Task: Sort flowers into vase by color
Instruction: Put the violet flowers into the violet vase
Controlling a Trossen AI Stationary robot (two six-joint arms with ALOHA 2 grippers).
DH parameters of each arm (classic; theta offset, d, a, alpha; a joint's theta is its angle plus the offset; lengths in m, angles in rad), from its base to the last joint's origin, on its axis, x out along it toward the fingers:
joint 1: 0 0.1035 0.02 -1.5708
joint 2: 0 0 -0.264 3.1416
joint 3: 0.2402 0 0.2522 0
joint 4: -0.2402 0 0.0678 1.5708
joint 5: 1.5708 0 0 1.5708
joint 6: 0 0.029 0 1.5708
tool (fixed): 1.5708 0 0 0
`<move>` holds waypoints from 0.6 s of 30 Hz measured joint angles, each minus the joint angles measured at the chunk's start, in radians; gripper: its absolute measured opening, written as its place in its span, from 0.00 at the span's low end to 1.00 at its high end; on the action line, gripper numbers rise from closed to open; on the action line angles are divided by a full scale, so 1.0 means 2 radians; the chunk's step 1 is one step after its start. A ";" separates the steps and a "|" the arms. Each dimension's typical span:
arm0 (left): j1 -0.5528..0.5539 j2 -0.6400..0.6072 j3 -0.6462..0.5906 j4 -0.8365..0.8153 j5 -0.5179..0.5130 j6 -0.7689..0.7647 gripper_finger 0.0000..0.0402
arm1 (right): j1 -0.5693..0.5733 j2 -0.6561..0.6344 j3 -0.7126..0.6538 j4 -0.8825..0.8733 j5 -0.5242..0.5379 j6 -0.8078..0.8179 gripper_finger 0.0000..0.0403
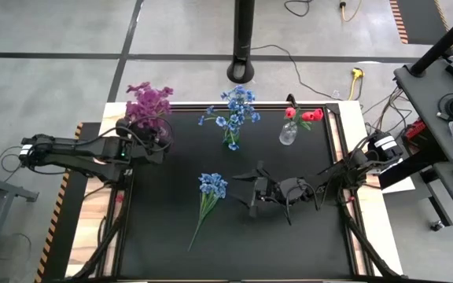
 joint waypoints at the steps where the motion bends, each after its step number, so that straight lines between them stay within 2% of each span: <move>1: 0.000 0.000 -0.002 0.000 0.000 -0.003 0.01 | 0.000 0.000 0.000 0.000 0.000 0.000 0.66; 18: 0.000 0.002 -0.016 0.001 0.004 -0.037 0.01 | 0.000 0.000 0.000 0.000 0.000 0.000 0.66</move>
